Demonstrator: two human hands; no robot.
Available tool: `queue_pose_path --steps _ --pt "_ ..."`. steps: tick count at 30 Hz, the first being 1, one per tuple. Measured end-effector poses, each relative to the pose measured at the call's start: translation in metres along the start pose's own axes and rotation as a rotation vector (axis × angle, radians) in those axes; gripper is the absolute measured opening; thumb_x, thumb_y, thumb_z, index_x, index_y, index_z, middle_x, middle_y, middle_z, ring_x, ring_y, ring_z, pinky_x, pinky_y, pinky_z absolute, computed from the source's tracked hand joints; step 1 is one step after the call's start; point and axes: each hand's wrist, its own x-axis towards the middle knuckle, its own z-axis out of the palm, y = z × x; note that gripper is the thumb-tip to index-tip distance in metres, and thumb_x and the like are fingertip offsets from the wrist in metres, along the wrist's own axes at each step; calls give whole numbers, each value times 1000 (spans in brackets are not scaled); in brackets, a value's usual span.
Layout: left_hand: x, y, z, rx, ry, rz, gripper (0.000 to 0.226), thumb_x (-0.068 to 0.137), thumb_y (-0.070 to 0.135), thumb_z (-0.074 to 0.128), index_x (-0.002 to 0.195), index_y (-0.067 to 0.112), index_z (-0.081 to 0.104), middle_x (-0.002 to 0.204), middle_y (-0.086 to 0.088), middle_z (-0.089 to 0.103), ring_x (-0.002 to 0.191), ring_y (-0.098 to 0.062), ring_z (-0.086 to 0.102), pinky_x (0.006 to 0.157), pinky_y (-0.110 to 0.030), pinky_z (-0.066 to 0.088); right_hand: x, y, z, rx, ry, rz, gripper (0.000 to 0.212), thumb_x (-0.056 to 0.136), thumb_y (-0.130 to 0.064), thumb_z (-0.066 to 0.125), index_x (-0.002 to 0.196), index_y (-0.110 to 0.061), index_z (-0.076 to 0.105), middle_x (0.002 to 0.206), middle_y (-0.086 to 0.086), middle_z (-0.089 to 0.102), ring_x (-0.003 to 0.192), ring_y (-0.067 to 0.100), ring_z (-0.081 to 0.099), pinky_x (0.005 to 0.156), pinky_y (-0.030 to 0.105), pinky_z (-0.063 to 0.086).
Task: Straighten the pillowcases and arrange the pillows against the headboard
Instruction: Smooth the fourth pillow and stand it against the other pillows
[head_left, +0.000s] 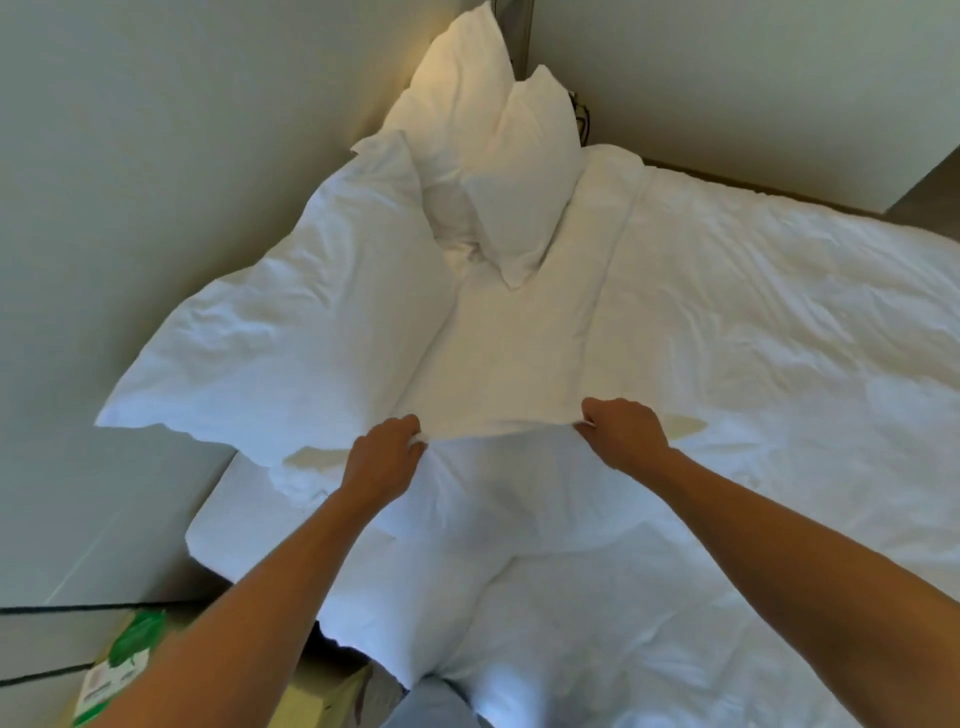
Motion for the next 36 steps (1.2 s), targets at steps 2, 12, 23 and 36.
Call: queue_pose_path --steps 2,12,23,36 --pt "9 -12 13 -58 -42 -41 12 101 28 54 100 17 57 97 -5 66 94 -32 66 81 -40 50 -2 -4 19 5 -43 111 23 107 -34 48 102 -13 58 94 7 67 85 32 69 65 34 44" --pt "92 -33 10 -178 -77 114 19 96 32 62 100 14 63 94 -4 63 85 -28 63 79 -42 53 21 -20 33 320 218 424 13 104 -20 57 104 -14 69 92 4 69 72 27 70 72 35 50" --pt "97 -21 -2 -73 -58 180 24 104 25 49 98 17 70 92 2 62 85 -18 57 72 -33 50 43 -13 30 341 143 368 19 108 -20 45 97 -15 58 77 1 62 66 24 65 65 39 53" --pt "74 25 -7 181 46 6 22 105 25 50 100 15 69 92 -3 65 87 -22 59 71 -37 57 57 53 39 486 174 277 18 104 -19 58 99 -9 72 91 10 69 87 30 67 76 33 45"
